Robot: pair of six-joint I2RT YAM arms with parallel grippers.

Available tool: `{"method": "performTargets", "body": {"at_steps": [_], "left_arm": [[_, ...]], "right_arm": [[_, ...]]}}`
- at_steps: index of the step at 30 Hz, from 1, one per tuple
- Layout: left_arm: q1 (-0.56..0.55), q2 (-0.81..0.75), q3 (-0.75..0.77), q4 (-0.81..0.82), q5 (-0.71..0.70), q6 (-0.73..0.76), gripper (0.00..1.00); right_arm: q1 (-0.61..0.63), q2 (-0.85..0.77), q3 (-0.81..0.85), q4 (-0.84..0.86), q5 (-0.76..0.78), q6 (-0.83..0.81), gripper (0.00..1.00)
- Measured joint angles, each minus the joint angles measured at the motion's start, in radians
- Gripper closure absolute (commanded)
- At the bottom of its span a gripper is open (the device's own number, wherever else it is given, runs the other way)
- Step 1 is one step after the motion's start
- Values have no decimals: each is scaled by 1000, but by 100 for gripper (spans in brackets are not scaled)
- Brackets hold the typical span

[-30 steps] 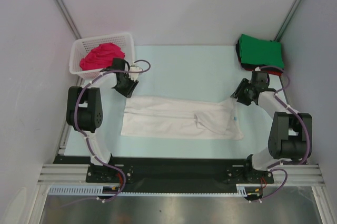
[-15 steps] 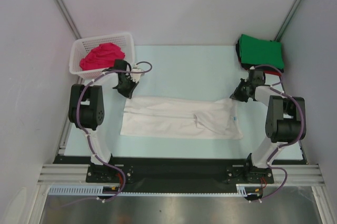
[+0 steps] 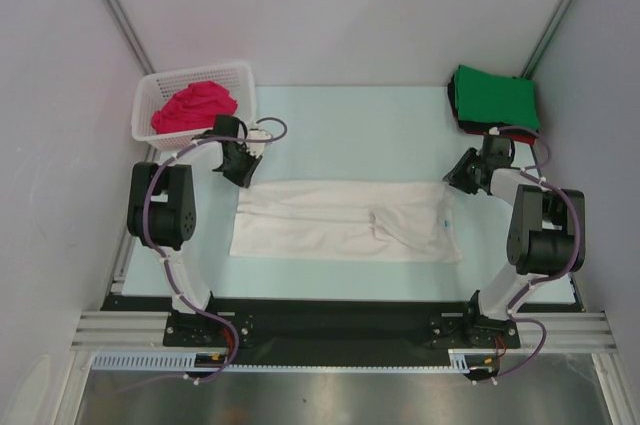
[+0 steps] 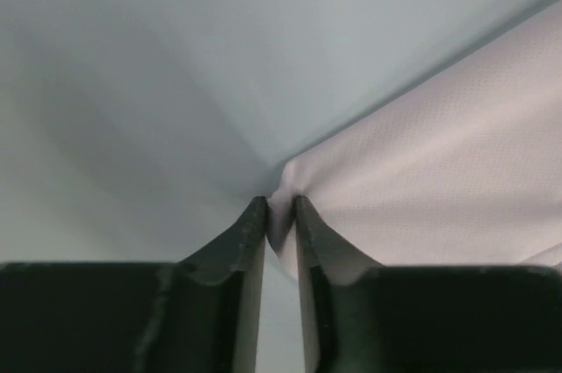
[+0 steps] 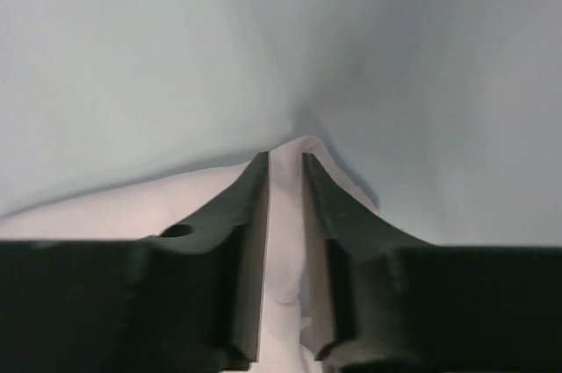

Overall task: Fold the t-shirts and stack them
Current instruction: Fold the tshirt

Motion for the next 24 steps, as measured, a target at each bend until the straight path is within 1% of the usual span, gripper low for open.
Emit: {"method": "performTargets", "body": {"at_steps": [1,2,4,6,8,11,13,16,20,21,22,24], "left_arm": [[2,0,0,3,-2,2,64],[6,0,0,8,-6,6,59],[12,-4,0,13,-18,9,52],[17,-9,0,14,-33,8,47],[19,-18,0,13,-45,8,46],[21,-40,0,13,-45,7,45],[21,-53,1,13,-42,7,45],[21,-53,3,11,-40,8,47],[19,-42,3,6,-40,9,47],[18,-37,2,7,-40,9,50],[18,-34,2,6,-40,9,63],[18,-29,1,6,-36,13,73]], "right_arm": [[0,0,2,0,1,-2,57],[-1,0,6,-9,5,-6,54],[-1,-5,20,-39,21,-16,47],[-1,-31,44,-109,58,-23,46],[0,-73,55,-172,90,-24,45],[-1,-192,44,-278,143,-13,45],[-1,-304,-5,-324,165,9,45],[1,-470,-126,-395,182,73,46],[37,-611,-293,-472,213,203,47],[57,-647,-340,-487,224,242,48],[76,-683,-381,-500,236,284,48],[110,-732,-442,-510,251,354,50]]}}
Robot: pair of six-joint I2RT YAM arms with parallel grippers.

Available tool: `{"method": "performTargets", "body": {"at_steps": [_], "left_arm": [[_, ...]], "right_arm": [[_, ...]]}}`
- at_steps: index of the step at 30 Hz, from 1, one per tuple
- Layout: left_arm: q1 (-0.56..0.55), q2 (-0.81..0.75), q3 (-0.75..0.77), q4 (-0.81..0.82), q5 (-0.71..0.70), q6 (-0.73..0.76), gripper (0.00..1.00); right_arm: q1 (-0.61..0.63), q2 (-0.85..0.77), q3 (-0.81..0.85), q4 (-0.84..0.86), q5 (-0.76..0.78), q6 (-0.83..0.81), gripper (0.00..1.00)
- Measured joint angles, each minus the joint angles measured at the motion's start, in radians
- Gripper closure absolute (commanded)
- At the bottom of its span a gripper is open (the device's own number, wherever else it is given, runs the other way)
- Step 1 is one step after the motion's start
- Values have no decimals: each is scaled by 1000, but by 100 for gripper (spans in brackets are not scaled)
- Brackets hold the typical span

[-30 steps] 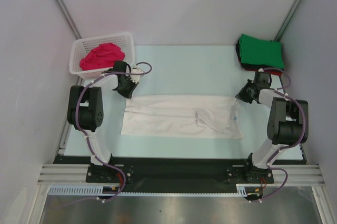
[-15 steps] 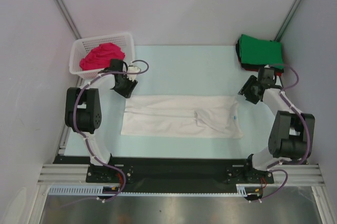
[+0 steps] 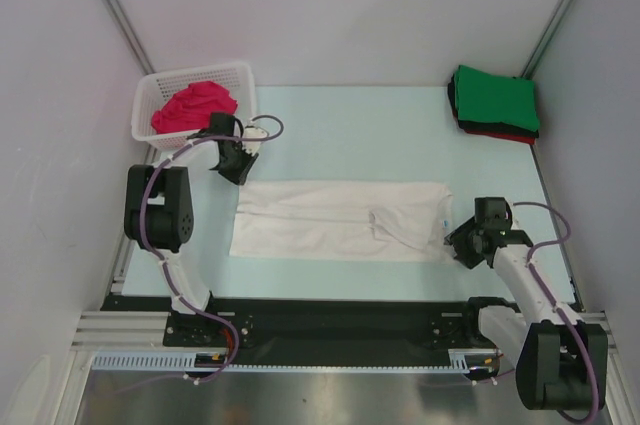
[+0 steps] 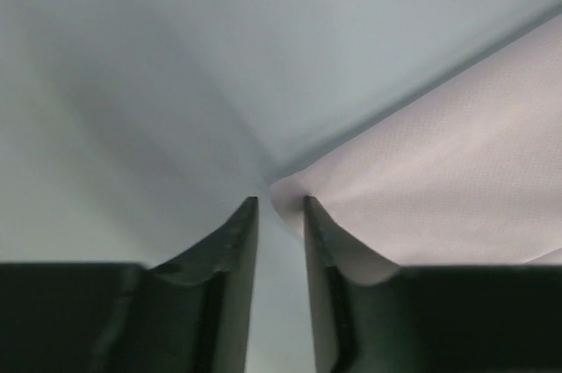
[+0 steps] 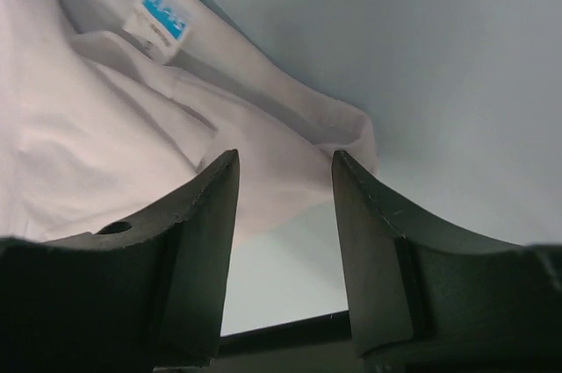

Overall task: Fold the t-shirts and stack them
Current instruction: Fold the tshirt

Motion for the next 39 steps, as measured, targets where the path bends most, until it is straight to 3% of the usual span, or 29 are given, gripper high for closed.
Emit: {"method": "performTargets", "body": {"at_steps": [2,5,6,10,18,23,28,39], "left_arm": [[0,2,-2,-2,10,2,80],[-4,2,-28,2,32,5,99],[-5,1,-43,11,35,12,100],[-6,-16,-71,40,38,21,100],[-6,-122,-212,87,49,65,100],[-6,-194,-296,71,76,108,100],[-41,-244,-348,22,120,169,100],[-429,-283,-377,-98,187,238,98]], "right_arm": [[11,-8,-29,4,13,48,53],[13,8,-56,46,22,93,72],[13,19,-65,74,23,104,84],[8,89,-80,194,14,126,100],[-19,419,87,466,5,22,100],[-18,686,322,547,-5,-72,100],[11,1006,699,568,-49,-150,100],[123,1507,1473,431,-114,-243,97]]}}
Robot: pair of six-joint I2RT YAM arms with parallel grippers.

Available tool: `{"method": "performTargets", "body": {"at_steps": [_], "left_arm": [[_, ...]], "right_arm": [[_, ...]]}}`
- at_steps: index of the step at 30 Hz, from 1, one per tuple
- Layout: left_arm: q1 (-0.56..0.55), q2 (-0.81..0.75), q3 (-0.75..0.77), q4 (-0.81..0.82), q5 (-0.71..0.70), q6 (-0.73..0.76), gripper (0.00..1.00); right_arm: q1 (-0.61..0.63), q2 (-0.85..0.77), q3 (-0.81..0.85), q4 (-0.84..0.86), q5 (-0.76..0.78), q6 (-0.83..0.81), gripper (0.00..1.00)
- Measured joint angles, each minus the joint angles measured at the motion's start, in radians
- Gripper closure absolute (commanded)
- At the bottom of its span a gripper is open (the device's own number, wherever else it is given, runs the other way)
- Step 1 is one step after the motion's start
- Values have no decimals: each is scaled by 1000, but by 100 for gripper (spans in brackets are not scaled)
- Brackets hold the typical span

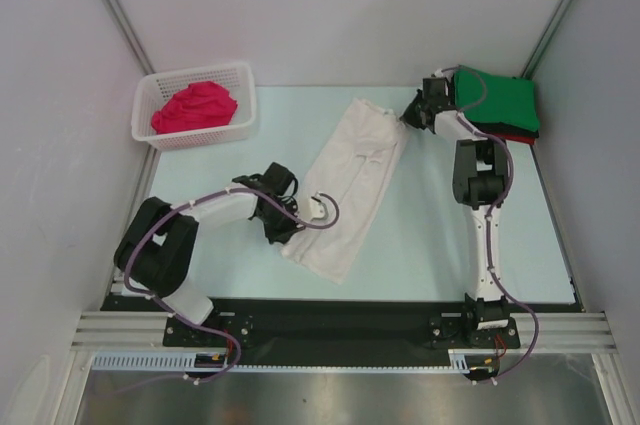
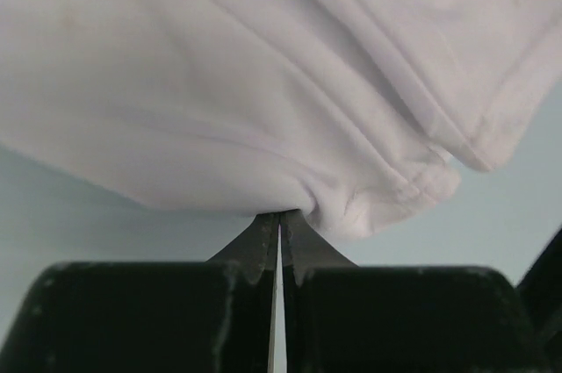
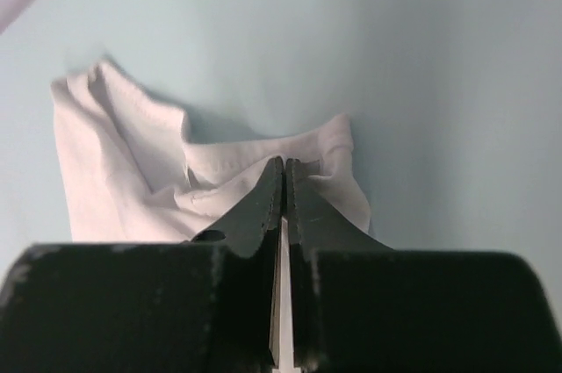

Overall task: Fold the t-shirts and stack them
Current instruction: Fold the tshirt

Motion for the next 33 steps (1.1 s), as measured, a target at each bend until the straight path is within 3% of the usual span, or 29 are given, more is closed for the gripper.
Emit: {"method": "performTargets", "body": {"at_steps": [5,8,9,10,14,17,18,28,31,33], "left_arm": [[-164,34,31,-27,70,-5,90],[-249,55,50,-20,107,-27,78],[-272,61,56,-18,125,-37,72],[-288,65,60,-17,140,-44,70],[-313,66,59,-19,154,-69,63],[-310,51,46,-24,141,-85,50],[-310,43,41,-29,134,-88,46],[-306,-154,11,-161,6,-115,41],[-295,-264,-10,-160,-34,-118,41],[-286,-334,-45,-132,-73,-124,40]], "right_arm": [[47,220,394,-115,-10,-37,93],[72,273,483,-124,-13,-43,84],[76,274,484,-126,-13,-45,73],[82,274,484,-126,-13,-43,68],[90,270,487,-112,-21,-50,56],[86,260,487,-121,-28,-65,47],[83,254,487,-127,-28,-73,45],[59,46,468,-244,8,-136,40],[60,-120,347,-291,26,-144,41],[60,-269,181,-292,31,-147,41]]}}
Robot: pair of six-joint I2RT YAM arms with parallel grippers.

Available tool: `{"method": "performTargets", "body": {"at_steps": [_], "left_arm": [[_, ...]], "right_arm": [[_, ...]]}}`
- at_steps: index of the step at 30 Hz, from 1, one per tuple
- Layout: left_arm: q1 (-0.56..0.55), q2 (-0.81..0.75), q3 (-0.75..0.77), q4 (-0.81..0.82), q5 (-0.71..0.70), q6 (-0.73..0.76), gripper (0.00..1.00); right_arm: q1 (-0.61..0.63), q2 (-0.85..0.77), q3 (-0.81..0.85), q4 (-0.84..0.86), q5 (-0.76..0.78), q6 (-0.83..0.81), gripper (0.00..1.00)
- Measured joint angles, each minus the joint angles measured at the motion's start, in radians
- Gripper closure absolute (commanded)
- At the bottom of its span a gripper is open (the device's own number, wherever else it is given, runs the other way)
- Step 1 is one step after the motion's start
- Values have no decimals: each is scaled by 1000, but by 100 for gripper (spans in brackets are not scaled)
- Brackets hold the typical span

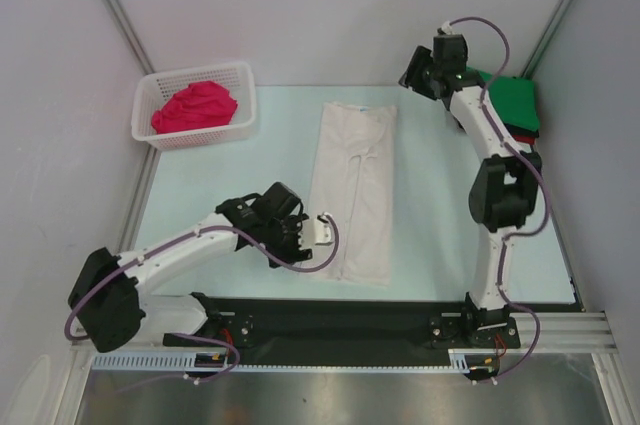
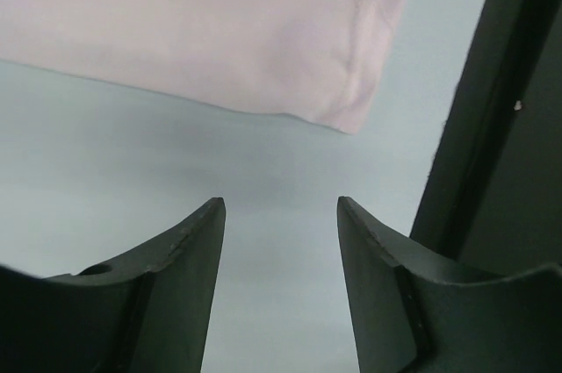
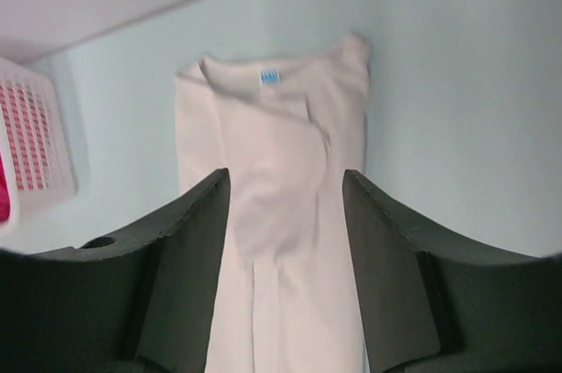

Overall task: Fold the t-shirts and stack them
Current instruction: Fold the tshirt

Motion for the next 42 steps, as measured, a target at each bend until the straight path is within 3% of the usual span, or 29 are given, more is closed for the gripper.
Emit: {"method": "performTargets", "body": {"at_steps": [7,11,17,23,28,30,31,33,34,35,37,39,42], "left_arm": [[-7,-79,-91,133,-64,81,45],[-36,-142,-181,216,-18,230,44],[-126,-192,-296,317,11,396,41],[-180,-160,-345,372,1,477,43],[-181,-73,-345,423,-38,495,47],[-182,-53,-343,443,-43,493,56],[-182,-42,-343,451,-44,491,67],[-182,-29,-341,459,-46,484,75],[-182,-19,-340,461,-44,480,80],[-183,-15,-337,461,-43,473,88],[-183,-8,-333,455,-40,460,99],[-183,-8,-332,451,-37,443,99],[-177,-13,-328,449,-37,414,100]], "right_arm": [[49,-546,-663,-56,30,11,41],[170,-806,-1042,-105,47,58,43],[394,-1038,-1401,-176,59,214,46],[613,-1103,-1516,-155,69,375,47],[659,-1082,-1571,-97,66,448,48],[661,-1061,-1591,-68,65,465,49],[662,-1050,-1601,-51,61,472,52],[661,-1035,-1609,-26,47,481,60],[662,-1027,-1610,-8,43,483,67],[662,-1015,-1610,8,37,482,79],[661,-991,-1610,32,23,483,88],[658,-974,-1609,48,7,478,100],[633,-977,-1609,48,-16,472,100]]}}
